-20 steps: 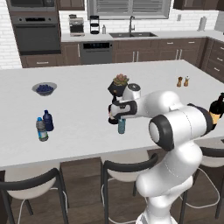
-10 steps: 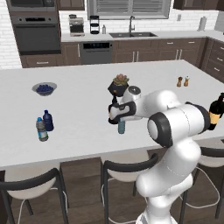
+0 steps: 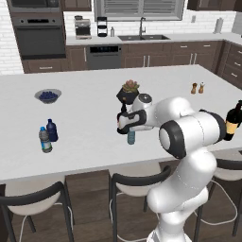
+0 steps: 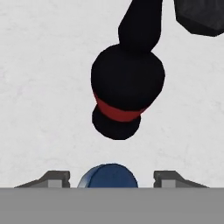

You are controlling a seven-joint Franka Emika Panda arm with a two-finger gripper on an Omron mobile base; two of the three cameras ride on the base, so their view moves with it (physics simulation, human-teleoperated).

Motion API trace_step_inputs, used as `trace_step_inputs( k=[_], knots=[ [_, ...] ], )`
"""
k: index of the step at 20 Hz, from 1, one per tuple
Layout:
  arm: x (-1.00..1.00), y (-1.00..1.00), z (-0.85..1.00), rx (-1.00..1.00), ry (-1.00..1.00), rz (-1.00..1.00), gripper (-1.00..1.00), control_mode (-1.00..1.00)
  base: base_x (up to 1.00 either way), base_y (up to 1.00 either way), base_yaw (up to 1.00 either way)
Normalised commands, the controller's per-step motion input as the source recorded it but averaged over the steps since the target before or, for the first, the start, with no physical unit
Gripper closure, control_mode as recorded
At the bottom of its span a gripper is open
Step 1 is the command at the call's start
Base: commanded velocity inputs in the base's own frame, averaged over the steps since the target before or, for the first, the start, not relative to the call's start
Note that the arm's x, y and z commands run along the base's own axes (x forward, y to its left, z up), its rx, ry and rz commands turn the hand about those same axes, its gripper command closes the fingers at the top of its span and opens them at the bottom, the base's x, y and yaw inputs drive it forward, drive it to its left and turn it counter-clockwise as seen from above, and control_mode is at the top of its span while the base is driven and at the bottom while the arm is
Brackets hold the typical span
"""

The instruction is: Move the plastic bottles in the middle to the plastics group, and the glass bottles in the middle to the glass group.

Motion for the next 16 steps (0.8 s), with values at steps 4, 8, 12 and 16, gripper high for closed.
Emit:
trace_step_inputs(
  k=[4, 8, 12, 16],
  knots=[
    [-0.02, 0.0, -0.04, 0.0, 0.0, 0.01, 1.0, -1.0, 0.0, 0.0, 0.0],
    [-0.1, 0.0, -0.04, 0.0, 0.0, 0.03, 1.0, -1.0, 0.0, 0.0, 0.0],
    [-0.56, 0.03, 0.32, 0.15, 0.0, 0.17, 1.0, -1.0, 0.0, 0.0, 0.0],
    [-0.6, 0.43, 0.36, 0.18, 0.0, 0.21, 1.0, -1.0, 0.0, 0.0, 0.0]
  ],
)
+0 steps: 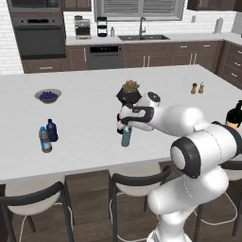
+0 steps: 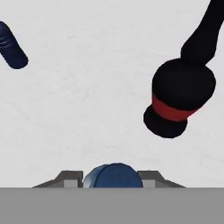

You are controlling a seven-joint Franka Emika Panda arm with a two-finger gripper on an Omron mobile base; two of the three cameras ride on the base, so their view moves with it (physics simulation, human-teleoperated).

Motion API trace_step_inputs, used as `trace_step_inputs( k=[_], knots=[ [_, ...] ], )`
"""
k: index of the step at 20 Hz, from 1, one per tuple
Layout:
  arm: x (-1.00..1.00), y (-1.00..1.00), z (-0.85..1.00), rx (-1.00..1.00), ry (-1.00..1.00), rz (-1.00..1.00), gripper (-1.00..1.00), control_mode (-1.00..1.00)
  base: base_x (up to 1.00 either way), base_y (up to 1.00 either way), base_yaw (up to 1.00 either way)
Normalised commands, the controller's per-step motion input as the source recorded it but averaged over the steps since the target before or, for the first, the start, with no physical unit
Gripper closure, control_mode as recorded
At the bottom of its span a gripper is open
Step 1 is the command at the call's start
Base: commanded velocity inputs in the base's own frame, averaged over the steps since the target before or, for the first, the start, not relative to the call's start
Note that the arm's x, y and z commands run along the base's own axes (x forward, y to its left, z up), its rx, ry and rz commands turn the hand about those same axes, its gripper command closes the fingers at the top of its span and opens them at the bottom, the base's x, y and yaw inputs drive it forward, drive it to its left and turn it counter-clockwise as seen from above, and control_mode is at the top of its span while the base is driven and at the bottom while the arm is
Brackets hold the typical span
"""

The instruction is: Move the plastic bottles in the middle to the plastics group, and the glass bottles in the middle to the glass group.

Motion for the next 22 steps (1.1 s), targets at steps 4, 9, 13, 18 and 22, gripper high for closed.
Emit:
trace_step_inputs(
  k=[4, 9, 13, 18, 22],
  knots=[
    [-0.41, 0.78, 0.19, 0.02, 0.0, 0.21, 1.0, -1.0, 0.0, 0.0, 0.0],
    [-0.11, 0.98, 0.08, -0.01, 0.0, 0.17, 1.0, -1.0, 0.0, 0.0, 0.0],
    [0.01, 1.0, 0.15, -0.06, 0.0, 0.11, 1.0, -1.0, 0.0, 0.0, 0.0],
    [0.12, 1.0, 0.06, -0.05, -0.01, 0.06, 1.0, -1.0, 0.0, 0.0, 0.0],
    [0.33, 0.92, 0.0, -0.03, 0.0, 0.02, 1.0, -1.0, 0.0, 0.0, 0.0]
  ],
)
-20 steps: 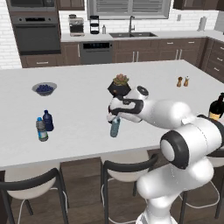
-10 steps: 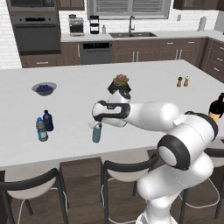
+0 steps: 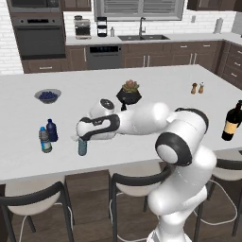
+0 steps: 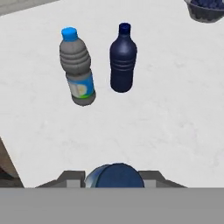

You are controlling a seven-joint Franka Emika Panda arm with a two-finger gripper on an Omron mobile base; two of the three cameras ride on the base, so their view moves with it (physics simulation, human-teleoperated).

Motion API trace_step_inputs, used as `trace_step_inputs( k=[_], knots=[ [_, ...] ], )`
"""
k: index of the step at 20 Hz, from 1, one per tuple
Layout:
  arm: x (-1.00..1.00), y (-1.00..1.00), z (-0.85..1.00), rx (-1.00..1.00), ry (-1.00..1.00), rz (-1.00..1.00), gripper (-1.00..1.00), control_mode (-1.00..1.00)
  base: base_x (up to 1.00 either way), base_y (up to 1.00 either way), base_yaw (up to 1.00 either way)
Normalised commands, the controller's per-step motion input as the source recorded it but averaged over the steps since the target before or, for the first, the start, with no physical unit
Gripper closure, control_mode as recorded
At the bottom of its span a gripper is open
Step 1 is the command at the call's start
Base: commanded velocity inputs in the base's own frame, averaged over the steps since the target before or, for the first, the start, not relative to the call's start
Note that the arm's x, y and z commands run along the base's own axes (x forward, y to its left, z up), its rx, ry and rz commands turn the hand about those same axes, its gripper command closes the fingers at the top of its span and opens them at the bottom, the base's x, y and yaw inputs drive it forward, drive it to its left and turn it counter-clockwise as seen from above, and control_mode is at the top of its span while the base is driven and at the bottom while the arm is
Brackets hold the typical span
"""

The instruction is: Move the plastic bottles in the middle to the plastics group, and the glass bottles in the middle to the glass group.

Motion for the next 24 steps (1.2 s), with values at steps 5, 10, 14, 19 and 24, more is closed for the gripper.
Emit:
trace_step_inputs(
  k=[5, 10, 14, 19, 24],
  knots=[
    [0.38, 0.66, 0.0, -0.02, -0.04, 0.01, 1.0, -1.0, 0.0, 0.0, 0.0],
    [0.41, 0.37, -0.01, 0.0, -0.04, 0.02, 1.0, -1.0, 0.0, 0.0, 0.0],
    [0.28, 0.31, -0.08, 0.0, 0.0, 0.04, 1.0, -1.0, 0.0, 0.0, 0.0],
    [0.13, 0.24, -0.29, -0.05, 0.0, 0.06, 1.0, -1.0, 0.0, 0.0, 0.0],
    [0.12, 0.03, -0.31, -0.08, 0.0, 0.06, 1.0, -1.0, 0.0, 0.0, 0.0]
  ],
)
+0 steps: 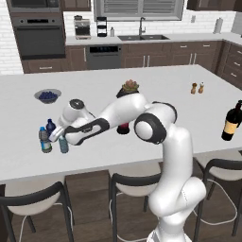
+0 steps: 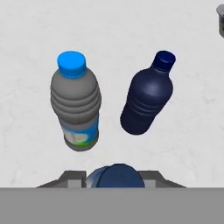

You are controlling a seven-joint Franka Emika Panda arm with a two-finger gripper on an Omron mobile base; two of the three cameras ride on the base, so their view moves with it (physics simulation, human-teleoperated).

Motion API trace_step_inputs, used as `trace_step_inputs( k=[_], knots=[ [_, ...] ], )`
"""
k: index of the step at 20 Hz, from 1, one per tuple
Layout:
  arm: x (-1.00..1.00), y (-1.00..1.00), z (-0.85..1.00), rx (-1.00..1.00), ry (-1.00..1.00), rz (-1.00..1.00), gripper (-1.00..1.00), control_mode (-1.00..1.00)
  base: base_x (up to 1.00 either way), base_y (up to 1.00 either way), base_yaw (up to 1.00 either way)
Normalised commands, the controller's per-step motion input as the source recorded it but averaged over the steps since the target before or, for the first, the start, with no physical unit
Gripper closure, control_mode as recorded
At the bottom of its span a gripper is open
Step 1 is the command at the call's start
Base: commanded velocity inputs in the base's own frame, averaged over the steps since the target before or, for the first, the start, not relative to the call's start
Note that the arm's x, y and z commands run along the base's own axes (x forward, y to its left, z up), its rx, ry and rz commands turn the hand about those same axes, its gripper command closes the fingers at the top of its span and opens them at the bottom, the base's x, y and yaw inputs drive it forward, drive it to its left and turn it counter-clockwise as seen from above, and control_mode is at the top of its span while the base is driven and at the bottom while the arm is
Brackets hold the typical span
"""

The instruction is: Move the plastic bottles in the middle to the plastics group, and the glass bottles in the middle to the glass group.

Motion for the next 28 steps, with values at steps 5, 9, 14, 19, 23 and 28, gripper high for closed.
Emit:
trace_step_inputs(
  k=[5, 9, 14, 19, 23, 28],
  knots=[
    [0.05, -0.06, -0.3, -0.07, 0.0, 0.05, 1.0, -1.0, 0.0, 0.0, 0.0],
    [0.0, -0.13, -0.28, -0.02, 0.0, 0.04, -1.0, -1.0, 0.0, 0.0, 0.0],
    [0.0, -0.31, -0.17, 0.0, -0.04, 0.03, -1.0, -1.0, 0.0, 0.0, 0.0],
    [0.0, -0.25, -0.03, 0.0, -0.06, 0.03, -1.0, -1.0, 0.0, 0.0, 0.0],
    [0.0, 0.0, 0.2, 0.03, -0.01, 0.01, -1.0, -1.0, 0.0, 0.0, 0.0],
    [0.0, 0.0, 0.57, 0.08, 0.0, 0.02, -1.0, -1.0, 0.0, 0.0, 0.0]
  ],
)
